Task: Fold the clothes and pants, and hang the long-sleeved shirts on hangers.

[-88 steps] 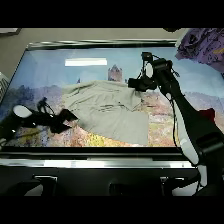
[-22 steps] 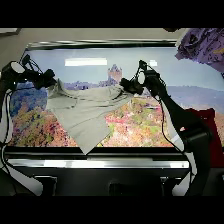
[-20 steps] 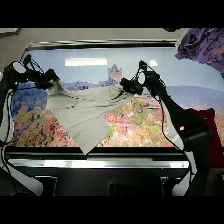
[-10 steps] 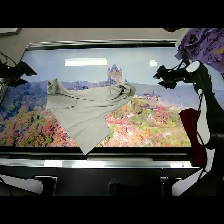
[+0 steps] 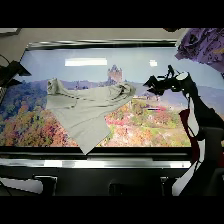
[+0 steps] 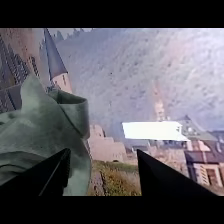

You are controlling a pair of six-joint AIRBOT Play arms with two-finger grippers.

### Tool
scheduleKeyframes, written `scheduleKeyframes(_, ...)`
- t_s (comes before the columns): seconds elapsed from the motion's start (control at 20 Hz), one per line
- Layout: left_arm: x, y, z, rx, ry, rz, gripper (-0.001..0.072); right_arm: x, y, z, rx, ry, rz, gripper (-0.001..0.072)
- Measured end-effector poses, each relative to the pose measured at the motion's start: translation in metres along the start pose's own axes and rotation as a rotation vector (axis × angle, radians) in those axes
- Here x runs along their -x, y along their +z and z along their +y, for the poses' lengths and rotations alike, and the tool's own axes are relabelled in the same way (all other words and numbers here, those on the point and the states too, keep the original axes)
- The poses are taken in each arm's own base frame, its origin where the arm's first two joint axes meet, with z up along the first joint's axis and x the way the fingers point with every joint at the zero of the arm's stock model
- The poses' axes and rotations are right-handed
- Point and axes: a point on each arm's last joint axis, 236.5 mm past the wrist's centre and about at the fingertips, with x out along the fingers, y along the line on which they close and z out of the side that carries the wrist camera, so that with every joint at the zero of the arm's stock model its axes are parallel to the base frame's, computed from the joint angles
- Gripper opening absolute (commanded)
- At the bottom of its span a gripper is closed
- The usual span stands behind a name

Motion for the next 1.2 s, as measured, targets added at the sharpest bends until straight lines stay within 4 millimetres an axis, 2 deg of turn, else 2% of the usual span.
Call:
scheduleKeyframes(0.2,0.000,-0.001,0.000,-0.001,0.000,0.003,0.0720,-0.029,-0.008,0.009,0.022,0.005,-0.008,0.0487)
scheduleKeyframes(0.45,0.000,-0.001,0.000,-0.001,0.001,0.005,0.0720,-0.049,-0.006,0.019,-0.002,0.037,-0.048,0.0474)
scheduleKeyframes(0.6,-0.002,-0.001,0.000,-0.001,0.001,0.008,0.0720,-0.059,-0.013,0.022,0.002,0.037,-0.039,0.0269)
scheduleKeyframes(0.65,-0.003,-0.002,0.001,0.000,0.002,0.010,0.0720,-0.061,-0.015,0.023,0.006,0.035,-0.035,0.0107)
scheduleKeyframes(0.7,-0.004,-0.002,0.001,0.001,0.003,0.012,0.0720,-0.063,-0.017,0.021,0.013,0.028,-0.031,0.0034)
scheduleKeyframes(0.75,-0.006,-0.002,0.002,0.003,0.003,0.013,0.0720,-0.064,-0.018,0.021,0.012,0.028,-0.028,0.0033)
scheduleKeyframes(0.85,-0.006,-0.001,0.003,0.024,0.000,0.016,0.0720,-0.059,-0.015,0.023,0.020,0.026,-0.037,0.0032)
scheduleKeyframes(1.0,-0.015,-0.018,0.011,0.062,0.012,0.084,0.0720,-0.034,0.000,0.027,0.030,-0.019,-0.084,0.0032)
scheduleKeyframes(1.2,-0.042,-0.075,0.026,0.066,0.036,0.244,0.0720,0.014,0.003,0.015,0.079,-0.186,-0.085,0.0032)
